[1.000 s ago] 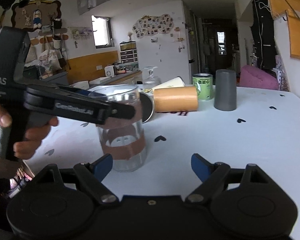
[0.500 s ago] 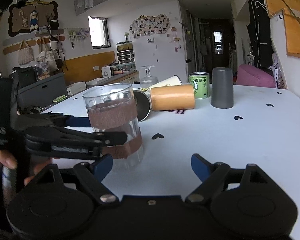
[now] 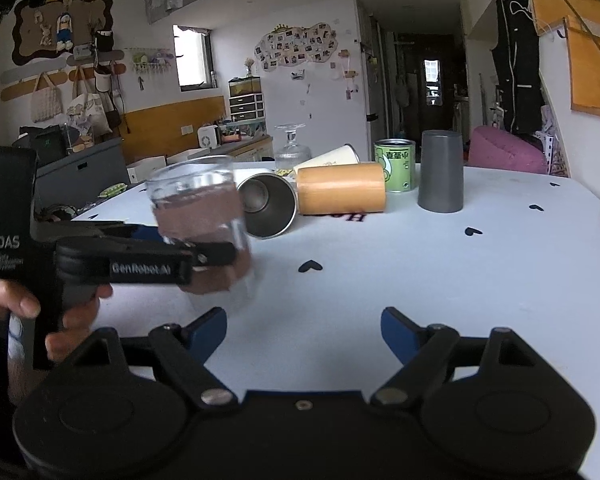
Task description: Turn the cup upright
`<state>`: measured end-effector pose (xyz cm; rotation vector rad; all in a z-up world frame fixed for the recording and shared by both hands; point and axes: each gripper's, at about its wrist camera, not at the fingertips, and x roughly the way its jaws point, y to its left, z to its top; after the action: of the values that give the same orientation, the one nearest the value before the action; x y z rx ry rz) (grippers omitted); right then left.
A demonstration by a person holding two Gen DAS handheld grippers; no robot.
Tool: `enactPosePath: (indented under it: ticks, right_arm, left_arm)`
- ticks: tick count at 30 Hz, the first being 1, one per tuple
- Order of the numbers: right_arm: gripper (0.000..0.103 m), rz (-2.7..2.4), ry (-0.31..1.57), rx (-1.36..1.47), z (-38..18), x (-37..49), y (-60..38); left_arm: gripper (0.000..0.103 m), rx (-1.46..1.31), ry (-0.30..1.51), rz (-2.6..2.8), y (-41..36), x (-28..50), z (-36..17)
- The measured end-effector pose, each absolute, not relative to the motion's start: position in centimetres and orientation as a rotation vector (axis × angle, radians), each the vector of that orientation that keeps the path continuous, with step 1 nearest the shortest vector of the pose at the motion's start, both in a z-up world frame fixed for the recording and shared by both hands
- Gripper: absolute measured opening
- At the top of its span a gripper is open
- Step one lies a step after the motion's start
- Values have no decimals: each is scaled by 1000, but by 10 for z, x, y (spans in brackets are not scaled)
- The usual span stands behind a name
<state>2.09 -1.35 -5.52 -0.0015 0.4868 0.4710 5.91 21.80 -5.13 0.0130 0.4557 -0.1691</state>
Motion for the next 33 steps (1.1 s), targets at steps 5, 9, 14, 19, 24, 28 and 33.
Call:
enactPosePath:
  ticks: [5,9,14,19,24,28,33]
  right_arm:
    - [85,475,489,2,-55,25,-9]
    - [85,475,483,4,-53,26,-3]
    - [85,473,467,-2,-48,27,4]
    - [85,478,457,-7,-45,28,11]
    - [85,478,448,0,-41,30,14]
    - [85,464,432,21,-31,30,16]
    - [89,470,420,38,-17,32,22]
  left_arm:
    - [74,-24,449,5,267,60,-51]
    - [74,-50,450,130,308,61,-49]
    - [74,-70,439,242,350,65,-47]
    - [74,-79,428,300,377,64,-45]
    - [88,-117,444,323,379,65,-40]
    - [102,-110,421,363,369,48,-27]
    - [103,-122,435,320,349,24,-7]
